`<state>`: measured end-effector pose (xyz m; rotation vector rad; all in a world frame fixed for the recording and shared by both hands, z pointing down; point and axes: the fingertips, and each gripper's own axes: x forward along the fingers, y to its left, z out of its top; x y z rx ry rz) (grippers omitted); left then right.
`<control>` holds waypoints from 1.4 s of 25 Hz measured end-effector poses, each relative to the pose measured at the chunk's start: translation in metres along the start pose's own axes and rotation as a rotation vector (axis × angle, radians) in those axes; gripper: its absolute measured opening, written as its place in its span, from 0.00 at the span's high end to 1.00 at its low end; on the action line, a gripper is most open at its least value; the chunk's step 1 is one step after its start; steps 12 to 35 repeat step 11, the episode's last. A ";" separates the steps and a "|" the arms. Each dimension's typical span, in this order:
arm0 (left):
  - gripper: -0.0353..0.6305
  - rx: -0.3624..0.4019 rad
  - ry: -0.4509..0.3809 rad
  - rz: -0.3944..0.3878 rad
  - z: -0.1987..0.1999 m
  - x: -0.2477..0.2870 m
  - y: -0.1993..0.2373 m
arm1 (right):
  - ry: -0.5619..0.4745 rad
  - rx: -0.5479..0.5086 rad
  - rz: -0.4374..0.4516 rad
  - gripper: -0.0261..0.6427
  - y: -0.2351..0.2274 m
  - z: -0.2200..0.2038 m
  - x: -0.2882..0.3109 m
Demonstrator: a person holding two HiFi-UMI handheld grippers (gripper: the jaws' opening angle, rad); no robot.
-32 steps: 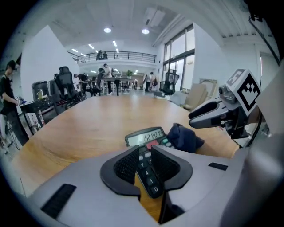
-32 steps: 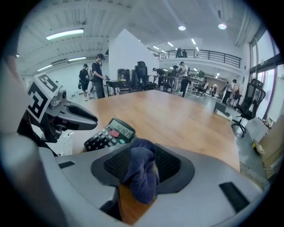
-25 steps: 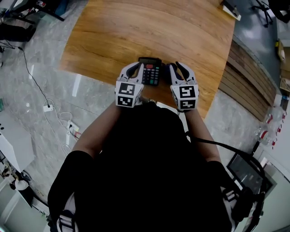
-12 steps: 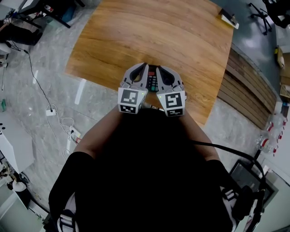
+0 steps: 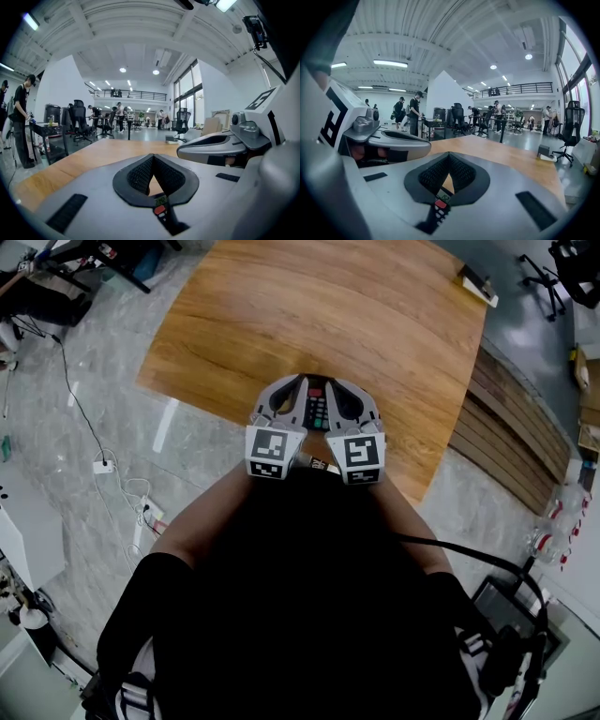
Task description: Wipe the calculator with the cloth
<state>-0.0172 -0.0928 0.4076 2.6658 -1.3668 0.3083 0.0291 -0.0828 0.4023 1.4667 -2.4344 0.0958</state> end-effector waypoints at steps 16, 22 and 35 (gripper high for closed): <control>0.94 -0.019 0.026 -0.022 -0.005 0.000 -0.007 | 0.000 0.006 0.005 0.94 0.002 0.000 -0.004; 0.94 -0.019 0.026 -0.022 -0.005 0.000 -0.007 | 0.000 0.006 0.005 0.94 0.002 0.000 -0.004; 0.94 -0.019 0.026 -0.022 -0.005 0.000 -0.007 | 0.000 0.006 0.005 0.94 0.002 0.000 -0.004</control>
